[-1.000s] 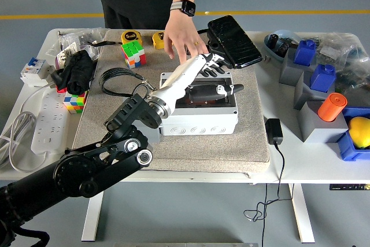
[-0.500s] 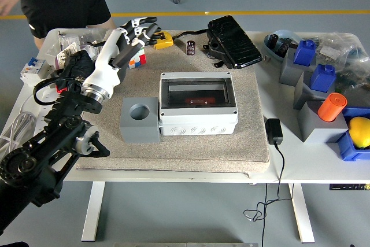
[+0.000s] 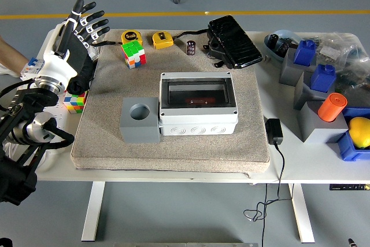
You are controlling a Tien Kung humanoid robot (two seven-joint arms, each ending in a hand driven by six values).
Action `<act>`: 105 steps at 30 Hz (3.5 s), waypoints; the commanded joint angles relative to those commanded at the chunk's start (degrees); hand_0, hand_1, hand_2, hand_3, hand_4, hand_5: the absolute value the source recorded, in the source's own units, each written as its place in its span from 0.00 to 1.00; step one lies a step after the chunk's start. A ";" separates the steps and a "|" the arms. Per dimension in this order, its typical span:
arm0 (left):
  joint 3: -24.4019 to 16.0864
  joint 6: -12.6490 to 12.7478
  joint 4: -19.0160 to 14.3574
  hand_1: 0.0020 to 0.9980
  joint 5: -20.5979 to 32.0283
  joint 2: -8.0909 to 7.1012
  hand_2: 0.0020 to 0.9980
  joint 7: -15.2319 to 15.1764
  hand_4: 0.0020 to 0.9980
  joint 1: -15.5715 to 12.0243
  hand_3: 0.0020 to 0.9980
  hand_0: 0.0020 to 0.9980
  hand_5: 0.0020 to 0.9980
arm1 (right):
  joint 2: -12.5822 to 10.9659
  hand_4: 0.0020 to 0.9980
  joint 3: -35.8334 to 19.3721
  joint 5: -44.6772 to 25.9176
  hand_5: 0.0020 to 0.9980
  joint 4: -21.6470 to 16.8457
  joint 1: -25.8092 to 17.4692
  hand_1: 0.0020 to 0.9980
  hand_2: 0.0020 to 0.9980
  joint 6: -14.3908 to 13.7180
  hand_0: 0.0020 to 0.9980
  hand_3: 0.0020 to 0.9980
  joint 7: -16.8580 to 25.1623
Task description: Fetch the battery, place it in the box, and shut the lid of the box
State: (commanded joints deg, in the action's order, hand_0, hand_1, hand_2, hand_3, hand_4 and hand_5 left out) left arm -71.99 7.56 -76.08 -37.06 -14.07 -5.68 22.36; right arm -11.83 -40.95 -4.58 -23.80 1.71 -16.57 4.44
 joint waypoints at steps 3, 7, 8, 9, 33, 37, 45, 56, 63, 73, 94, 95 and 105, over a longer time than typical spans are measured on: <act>-1.38 -0.11 -0.08 0.65 -0.34 -0.32 0.64 0.25 1.00 -0.59 0.66 0.65 0.58 | -0.05 0.98 0.21 -0.05 0.56 0.12 0.04 0.63 0.64 0.26 0.61 0.57 -0.35; -3.27 -0.26 -0.26 0.65 -0.86 -0.56 0.64 0.63 1.00 -1.23 0.66 0.65 0.58 | -0.17 0.98 0.56 -0.05 0.56 0.20 0.11 0.63 0.64 0.75 0.61 0.57 -1.07; -3.66 -0.30 -0.32 0.65 -1.00 -0.60 0.64 0.77 1.00 -1.34 0.66 0.65 0.58 | -0.21 0.98 0.65 -0.05 0.56 0.20 0.13 0.63 0.64 0.82 0.61 0.57 -1.19; -4.08 -0.34 -0.35 0.65 -1.15 -0.66 0.64 0.97 1.00 -1.42 0.66 0.65 0.58 | -0.28 0.98 0.72 -0.05 0.56 0.19 0.16 0.63 0.64 0.83 0.61 0.57 -1.23; -5.72 -1.33 -0.75 0.65 -3.03 -1.43 0.64 2.43 1.00 -1.89 0.65 0.66 0.58 | -0.91 0.98 1.96 -0.40 0.56 0.19 0.35 0.64 0.64 0.33 0.61 0.58 -1.49; -5.61 -1.46 -0.86 0.65 -3.33 -1.48 0.64 2.64 1.00 -2.01 0.65 0.66 0.58 | -0.81 0.98 2.15 -0.44 0.56 0.23 0.20 0.64 0.64 0.40 0.61 0.58 -1.54; -5.81 -1.80 -1.09 0.65 -3.83 -1.46 0.64 3.17 1.00 -2.35 0.65 0.66 0.58 | -0.70 0.98 1.94 -0.25 0.57 0.12 0.05 0.64 0.64 0.20 0.61 0.57 -1.53; -6.31 -1.87 -1.22 0.65 -4.00 -1.03 0.64 3.48 1.00 -2.68 0.65 0.66 0.58 | -0.21 0.98 1.26 -0.30 0.57 0.30 -0.37 0.64 0.64 0.29 0.61 0.58 -1.56; -6.60 -1.84 -1.36 0.65 -4.02 -1.11 0.64 3.60 1.00 -2.87 0.65 0.66 0.57 | -0.10 0.98 1.52 -0.44 0.57 0.26 -0.36 0.64 0.64 0.29 0.61 0.58 -1.51; -6.70 -1.77 -1.63 0.65 -4.12 -1.18 0.64 3.68 1.00 -2.75 0.65 0.66 0.57 | -0.21 0.99 1.16 -0.14 0.57 0.25 -0.39 0.64 0.64 0.32 0.61 0.58 -2.07; -6.19 -1.84 -1.29 0.65 -3.99 -1.23 0.64 3.73 1.00 -2.25 0.65 0.67 0.57 | 0.02 0.99 0.63 0.10 0.57 0.35 -0.90 0.64 0.65 0.95 0.61 0.58 -2.35; -6.19 -1.85 -1.28 0.65 -3.99 -1.24 0.64 3.73 1.00 -2.31 0.65 0.67 0.57 | 0.05 0.99 0.60 0.13 0.57 0.33 -0.94 0.64 0.65 0.98 0.61 0.58 -2.35; -4.97 -2.00 -0.86 0.65 -3.83 -1.19 0.64 3.88 1.00 -2.87 0.65 0.67 0.57 | 0.01 0.99 0.39 0.30 0.57 0.05 -0.90 0.64 0.65 0.66 0.61 0.58 -2.10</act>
State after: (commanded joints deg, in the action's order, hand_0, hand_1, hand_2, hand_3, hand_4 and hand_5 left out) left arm -76.96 5.56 -76.94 -40.89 -15.26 -1.81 19.49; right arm -11.82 -40.56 -4.29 -23.74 0.81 -15.91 2.34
